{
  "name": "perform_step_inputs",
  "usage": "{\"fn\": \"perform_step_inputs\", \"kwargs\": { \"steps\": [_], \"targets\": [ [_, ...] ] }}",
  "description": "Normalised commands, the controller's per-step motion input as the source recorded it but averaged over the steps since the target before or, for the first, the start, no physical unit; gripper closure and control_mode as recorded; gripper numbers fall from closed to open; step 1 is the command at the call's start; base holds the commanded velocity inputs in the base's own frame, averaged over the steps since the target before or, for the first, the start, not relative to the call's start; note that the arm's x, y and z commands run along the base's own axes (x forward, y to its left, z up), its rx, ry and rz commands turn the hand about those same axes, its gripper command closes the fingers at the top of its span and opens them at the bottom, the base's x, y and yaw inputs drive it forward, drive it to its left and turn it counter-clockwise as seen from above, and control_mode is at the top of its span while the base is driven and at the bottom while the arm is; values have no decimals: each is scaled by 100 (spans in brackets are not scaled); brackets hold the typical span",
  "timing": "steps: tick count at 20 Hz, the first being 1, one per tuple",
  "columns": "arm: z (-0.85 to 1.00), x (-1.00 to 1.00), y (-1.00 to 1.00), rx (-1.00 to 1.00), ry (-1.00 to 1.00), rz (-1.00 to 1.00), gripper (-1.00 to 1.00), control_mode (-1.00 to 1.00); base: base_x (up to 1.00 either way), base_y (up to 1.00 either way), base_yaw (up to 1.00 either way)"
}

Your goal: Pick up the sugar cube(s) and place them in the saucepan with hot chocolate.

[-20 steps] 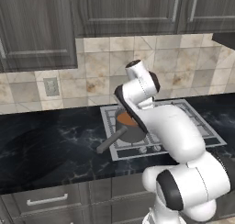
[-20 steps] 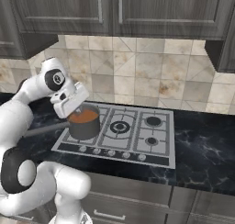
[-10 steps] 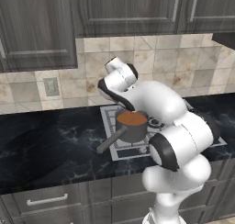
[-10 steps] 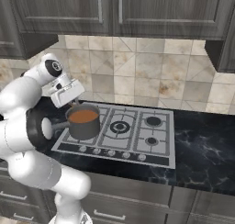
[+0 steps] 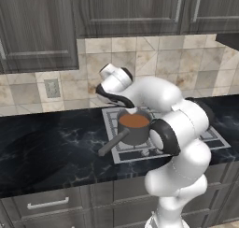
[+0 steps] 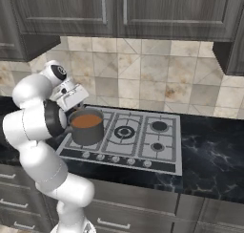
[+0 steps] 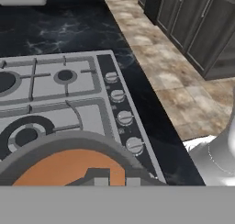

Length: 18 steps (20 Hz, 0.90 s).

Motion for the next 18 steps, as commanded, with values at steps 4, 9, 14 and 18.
{"fn": "perform_step_inputs", "kwargs": {
  "steps": [4,9,14,18],
  "targets": [
    [-33,10,3,0,-2,6,100,-100,0,0,0],
    [-25,15,0,2,-1,12,100,-100,0,0,0],
    [-31,15,0,4,0,14,100,-100,0,0,0],
    [-29,7,0,2,0,9,100,-100,0,0,0]
  ]
}}
